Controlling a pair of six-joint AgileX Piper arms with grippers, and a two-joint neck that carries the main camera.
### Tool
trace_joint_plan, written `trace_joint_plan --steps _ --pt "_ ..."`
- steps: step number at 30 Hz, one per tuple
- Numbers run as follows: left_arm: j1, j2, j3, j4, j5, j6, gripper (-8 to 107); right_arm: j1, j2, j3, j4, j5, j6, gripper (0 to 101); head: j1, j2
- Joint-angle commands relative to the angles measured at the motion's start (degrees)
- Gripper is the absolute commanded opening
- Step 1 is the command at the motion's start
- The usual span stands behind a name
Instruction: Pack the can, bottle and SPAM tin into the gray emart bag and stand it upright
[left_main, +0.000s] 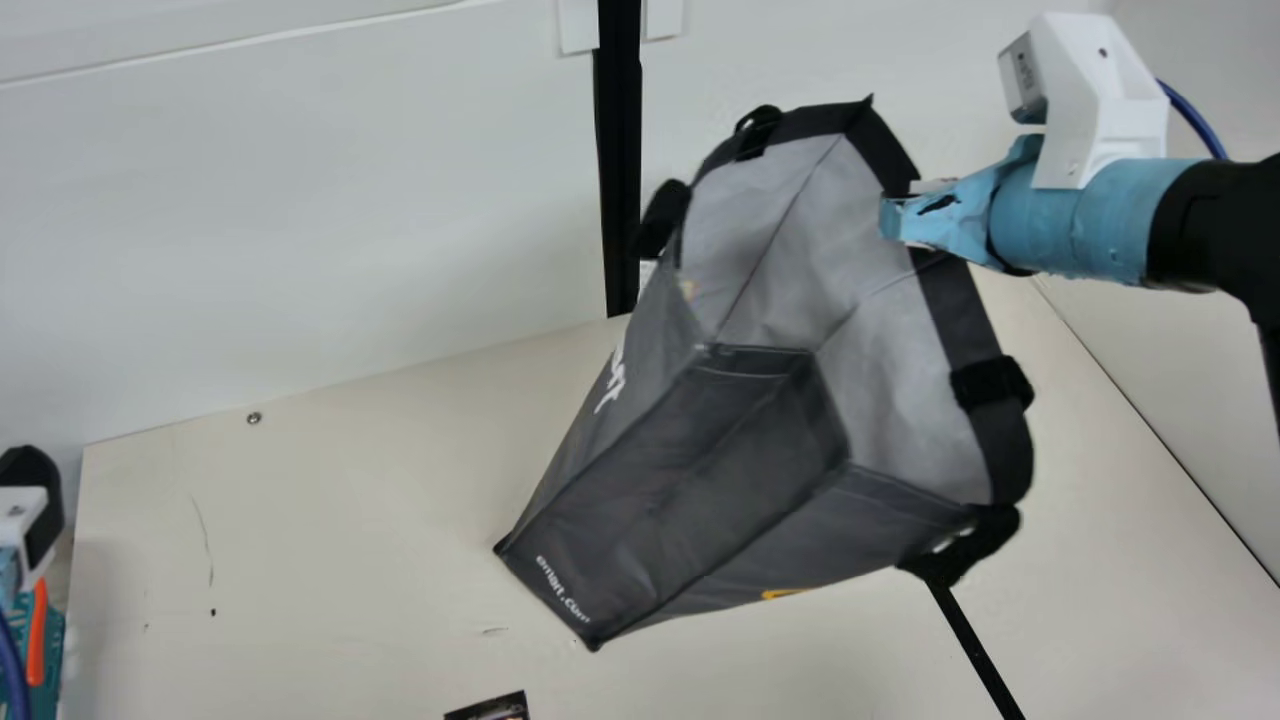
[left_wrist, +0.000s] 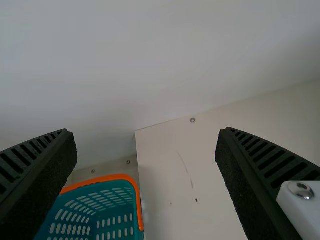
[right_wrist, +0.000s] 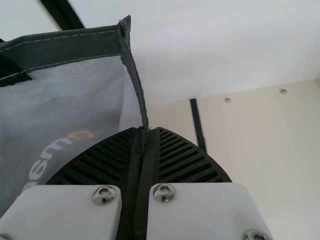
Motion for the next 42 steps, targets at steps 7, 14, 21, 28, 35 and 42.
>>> trace_joint_plan --steps 7,14,21,28,35,42 --pt "0.0 0.0 0.0 0.0 0.0 0.0 90 -5.4 0.1 -2.4 -3.7 3.0 -0.9 0 -1.2 0.0" --pt "0.0 0.0 0.0 0.0 0.0 0.0 90 -11.1 0.9 -5.4 -6.0 5.7 -2.6 0 -1.2 0.0" --pt "0.0 0.0 0.0 0.0 0.0 0.0 90 -17.1 3.0 -9.6 -7.9 8.0 -5.0 0 -1.2 0.0" --pt "0.0 0.0 0.0 0.0 0.0 0.0 90 -21.7 3.8 -10.6 -10.8 8.2 -7.5 0 -1.2 0.0" --pt "0.0 0.0 0.0 0.0 0.0 0.0 90 -25.9 4.3 -11.7 -13.9 8.2 -9.9 0 -1.2 0.0" --pt "0.0 0.0 0.0 0.0 0.0 0.0 90 -29.8 4.7 -13.2 -16.8 8.2 -12.1 0 -1.2 0.0"
